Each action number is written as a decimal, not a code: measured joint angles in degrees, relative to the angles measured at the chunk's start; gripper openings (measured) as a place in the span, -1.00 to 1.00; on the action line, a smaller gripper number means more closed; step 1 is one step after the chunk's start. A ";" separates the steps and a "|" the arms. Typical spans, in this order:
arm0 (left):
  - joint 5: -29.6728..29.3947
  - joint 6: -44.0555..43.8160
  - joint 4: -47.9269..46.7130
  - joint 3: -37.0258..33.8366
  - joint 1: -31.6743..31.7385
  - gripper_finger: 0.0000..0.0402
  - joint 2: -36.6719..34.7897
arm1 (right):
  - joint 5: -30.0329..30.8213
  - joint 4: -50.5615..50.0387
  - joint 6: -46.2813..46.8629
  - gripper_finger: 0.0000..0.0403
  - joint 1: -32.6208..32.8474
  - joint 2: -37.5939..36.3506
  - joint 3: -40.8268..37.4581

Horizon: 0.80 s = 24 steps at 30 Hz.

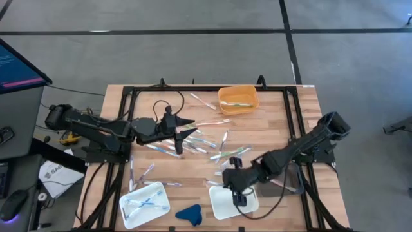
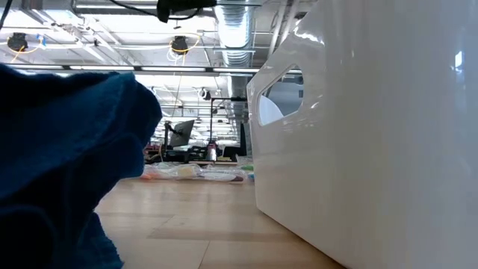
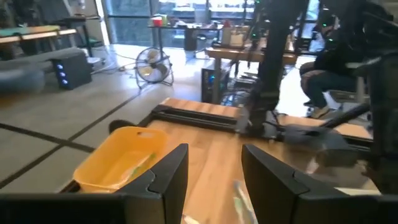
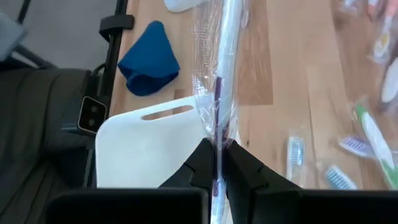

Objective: Pick & Place Toothbrushes
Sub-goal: Put the violet toothbrush into the right white bin

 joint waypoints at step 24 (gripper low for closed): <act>4.25 0.68 4.08 0.09 -9.26 -0.28 -2.45 | 3.83 -7.49 10.38 -0.92 6.73 5.80 0.42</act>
